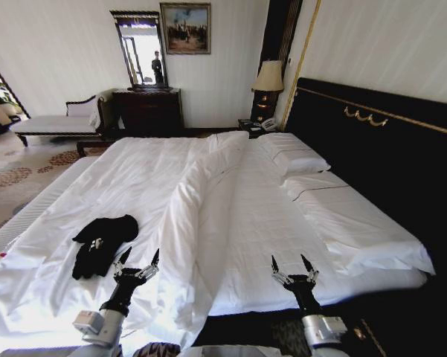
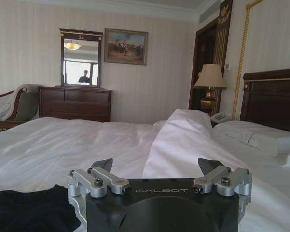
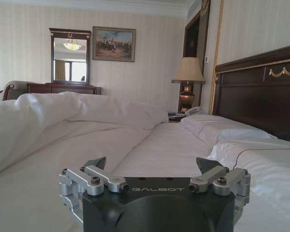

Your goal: Fold the clothes on the bed.

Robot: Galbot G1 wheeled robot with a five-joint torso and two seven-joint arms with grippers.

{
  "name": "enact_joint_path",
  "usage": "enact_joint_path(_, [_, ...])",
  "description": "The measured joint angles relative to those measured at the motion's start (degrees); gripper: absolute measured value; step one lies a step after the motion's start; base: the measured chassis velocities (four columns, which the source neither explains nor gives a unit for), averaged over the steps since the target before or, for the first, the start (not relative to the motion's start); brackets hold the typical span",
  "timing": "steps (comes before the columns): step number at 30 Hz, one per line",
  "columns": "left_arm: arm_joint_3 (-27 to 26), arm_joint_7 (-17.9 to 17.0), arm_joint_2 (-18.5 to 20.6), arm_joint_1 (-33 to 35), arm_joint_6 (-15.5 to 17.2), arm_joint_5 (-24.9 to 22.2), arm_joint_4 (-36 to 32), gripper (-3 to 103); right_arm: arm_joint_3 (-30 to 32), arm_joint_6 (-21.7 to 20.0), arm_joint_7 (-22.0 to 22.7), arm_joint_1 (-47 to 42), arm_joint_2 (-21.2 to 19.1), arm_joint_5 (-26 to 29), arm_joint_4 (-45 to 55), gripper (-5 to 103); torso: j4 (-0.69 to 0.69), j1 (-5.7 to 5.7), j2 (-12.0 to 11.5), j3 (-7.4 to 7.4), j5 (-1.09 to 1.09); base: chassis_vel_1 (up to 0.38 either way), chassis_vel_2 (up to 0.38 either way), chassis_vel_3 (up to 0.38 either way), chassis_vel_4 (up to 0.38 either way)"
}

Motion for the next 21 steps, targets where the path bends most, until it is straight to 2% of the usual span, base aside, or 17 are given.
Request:
enact_joint_path(15, [0.02,0.00,-0.18,0.13,-0.12,0.70,-0.23,99,-0.29,-0.08,0.12,-0.39,0.23,-0.47,0.23,100,0.00,0.01,0.00,0.00,0.02,0.176,0.228,-0.177,-0.226])
enact_joint_path(21, [-0.08,-0.07,-0.26,0.24,-0.17,0.70,-0.26,99,-2.38,-1.02,0.64,-2.36,0.89,-0.37,3.76,100,0.01,0.00,0.00,0.00,0.01,0.183,0.201,-0.174,-0.209])
